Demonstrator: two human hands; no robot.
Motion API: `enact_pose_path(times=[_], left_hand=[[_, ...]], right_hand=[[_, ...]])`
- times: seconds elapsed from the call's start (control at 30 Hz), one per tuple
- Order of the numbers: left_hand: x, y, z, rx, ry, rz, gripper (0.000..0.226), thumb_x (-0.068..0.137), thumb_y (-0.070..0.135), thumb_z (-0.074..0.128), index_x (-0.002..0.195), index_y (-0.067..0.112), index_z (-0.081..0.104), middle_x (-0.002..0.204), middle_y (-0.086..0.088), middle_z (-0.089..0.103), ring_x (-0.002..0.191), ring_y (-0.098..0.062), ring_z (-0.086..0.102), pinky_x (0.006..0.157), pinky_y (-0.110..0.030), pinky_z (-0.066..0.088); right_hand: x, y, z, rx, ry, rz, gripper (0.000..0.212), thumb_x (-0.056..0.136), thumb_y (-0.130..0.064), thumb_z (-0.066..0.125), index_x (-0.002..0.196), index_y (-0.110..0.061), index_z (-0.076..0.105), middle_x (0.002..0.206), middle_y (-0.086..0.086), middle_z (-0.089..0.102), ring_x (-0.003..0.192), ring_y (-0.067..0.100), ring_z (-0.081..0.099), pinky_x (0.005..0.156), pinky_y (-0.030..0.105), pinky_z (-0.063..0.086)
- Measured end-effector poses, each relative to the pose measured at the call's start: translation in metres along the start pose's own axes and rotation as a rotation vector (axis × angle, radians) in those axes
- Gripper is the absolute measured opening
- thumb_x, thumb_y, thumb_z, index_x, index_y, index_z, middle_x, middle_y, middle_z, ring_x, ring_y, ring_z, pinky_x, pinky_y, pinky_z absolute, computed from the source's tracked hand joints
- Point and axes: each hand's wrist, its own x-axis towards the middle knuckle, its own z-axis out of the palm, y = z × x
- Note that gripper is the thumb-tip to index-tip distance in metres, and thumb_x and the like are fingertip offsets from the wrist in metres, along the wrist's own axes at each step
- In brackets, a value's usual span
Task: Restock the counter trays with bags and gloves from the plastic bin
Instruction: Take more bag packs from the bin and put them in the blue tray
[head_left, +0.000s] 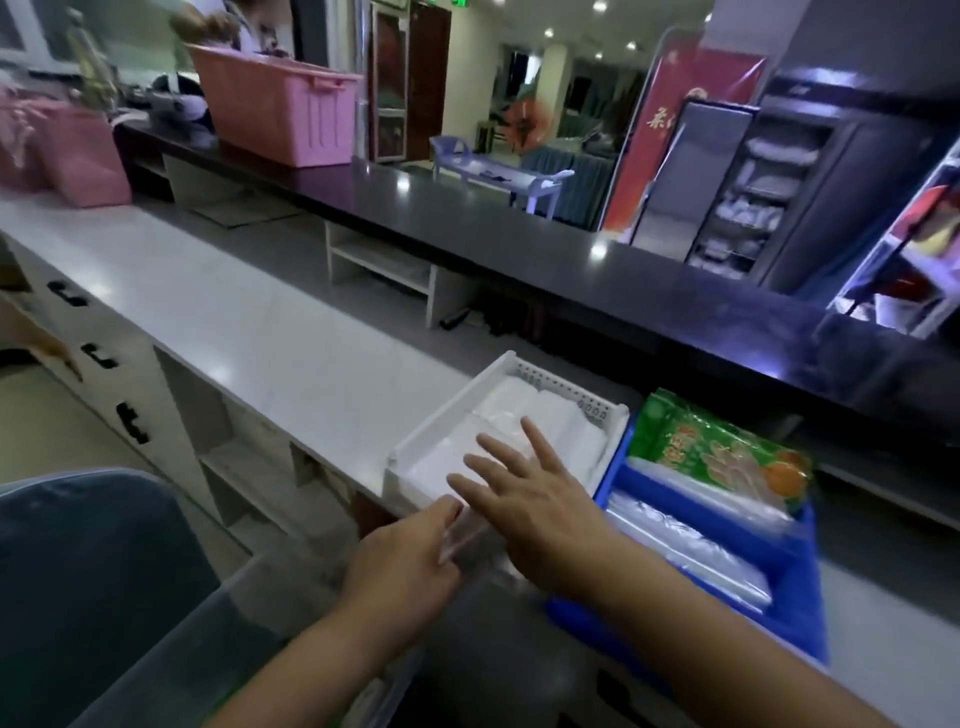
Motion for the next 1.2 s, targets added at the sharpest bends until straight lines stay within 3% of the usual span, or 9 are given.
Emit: enact_pose_path(times=[0.07, 0.13, 0.2, 0.27, 0.37, 0.6, 0.83, 1.0, 1.2], left_hand=[[0.014, 0.033, 0.006, 0.174, -0.006, 0.137, 0.037, 0.075, 0.021, 0.051, 0.108, 0.037, 0.046, 0.095, 0.005, 0.07, 0.083, -0.02, 0.064, 0.058, -0.028, 0.04], [0.03, 0.066, 0.017, 0.243, -0.046, 0.238, 0.041, 0.077, 0.019, 0.049, 0.113, 0.037, 0.046, 0.103, 0.005, 0.069, 0.089, -0.022, 0.063, 0.064, -0.029, 0.041], [0.049, 0.096, 0.029, 0.307, -0.067, 0.293, 0.033, 0.08, 0.022, 0.049, 0.11, 0.035, 0.047, 0.101, 0.003, 0.069, 0.087, -0.022, 0.062, 0.064, -0.029, 0.037], [0.067, 0.12, 0.045, 0.368, -0.065, 0.326, 0.019, 0.084, 0.028, 0.048, 0.102, 0.033, 0.047, 0.096, 0.003, 0.068, 0.081, -0.021, 0.061, 0.061, -0.027, 0.032], [0.093, 0.15, 0.076, 0.397, -0.07, 0.345, 0.011, 0.084, 0.035, 0.046, 0.093, 0.029, 0.046, 0.089, 0.001, 0.066, 0.075, -0.022, 0.058, 0.059, -0.028, 0.031], [0.143, 0.18, 0.144, 0.457, -0.212, 0.316, 0.026, 0.078, 0.036, 0.056, 0.1, 0.025, 0.049, 0.102, 0.001, 0.065, 0.094, -0.027, 0.06, 0.067, -0.033, 0.041], [0.188, 0.202, 0.178, 0.37, -0.195, 0.467, 0.014, 0.076, 0.028, 0.057, 0.088, 0.021, 0.051, 0.087, 0.0, 0.065, 0.081, -0.027, 0.059, 0.057, -0.029, 0.031], [0.209, 0.19, 0.204, 0.123, -0.206, 0.308, 0.052, 0.074, 0.035, 0.068, 0.121, 0.028, 0.046, 0.114, 0.007, 0.059, 0.102, -0.021, 0.058, 0.072, -0.03, 0.042], [0.208, 0.161, 0.245, 0.327, -0.586, 0.433, 0.022, 0.088, 0.027, 0.049, 0.106, 0.02, 0.059, 0.114, -0.003, 0.062, 0.102, -0.024, 0.058, 0.076, -0.034, 0.046]], right_hand=[[-0.016, 0.032, -0.002, -0.032, -0.018, -0.012, 0.087, 0.075, -0.019, 0.066, 0.147, -0.024, 0.016, 0.15, 0.01, 0.035, 0.143, 0.027, 0.021, 0.115, 0.053, -0.013], [-0.034, 0.063, -0.001, -0.004, -0.069, 0.017, 0.087, 0.072, -0.025, 0.071, 0.144, -0.023, 0.023, 0.139, 0.009, 0.048, 0.13, 0.027, 0.043, 0.117, 0.051, 0.015], [-0.054, 0.092, -0.001, 0.066, -0.096, 0.092, 0.057, 0.076, -0.028, 0.066, 0.128, -0.027, 0.045, 0.114, 0.004, 0.066, 0.104, 0.028, 0.061, 0.091, 0.037, 0.045], [-0.074, 0.121, 0.005, 0.111, -0.075, 0.182, 0.025, 0.078, -0.032, 0.059, 0.103, -0.028, 0.06, 0.09, 0.002, 0.071, 0.084, 0.029, 0.066, 0.065, 0.028, 0.041], [-0.101, 0.164, 0.017, 0.083, -0.094, 0.268, 0.016, 0.078, -0.033, 0.055, 0.091, -0.028, 0.064, 0.079, 0.002, 0.07, 0.075, 0.029, 0.065, 0.058, 0.027, 0.035], [-0.162, 0.245, 0.045, 0.092, -0.198, 0.429, 0.019, 0.077, -0.034, 0.054, 0.092, -0.024, 0.062, 0.087, 0.002, 0.069, 0.082, 0.03, 0.064, 0.064, 0.029, 0.041], [-0.197, 0.272, 0.064, 0.222, -0.229, 0.629, 0.022, 0.076, -0.036, 0.055, 0.092, -0.024, 0.064, 0.081, -0.002, 0.067, 0.074, 0.022, 0.062, 0.06, 0.029, 0.047], [-0.221, 0.282, 0.072, 0.275, -0.268, 0.861, 0.018, 0.074, -0.035, 0.056, 0.088, -0.027, 0.065, 0.075, -0.004, 0.066, 0.067, 0.017, 0.061, 0.059, 0.029, 0.05], [-0.254, 0.282, 0.068, 0.366, -0.276, 1.132, 0.01, 0.069, -0.037, 0.065, 0.075, -0.029, 0.065, 0.066, -0.006, 0.066, 0.061, 0.009, 0.06, 0.054, 0.029, 0.051]])
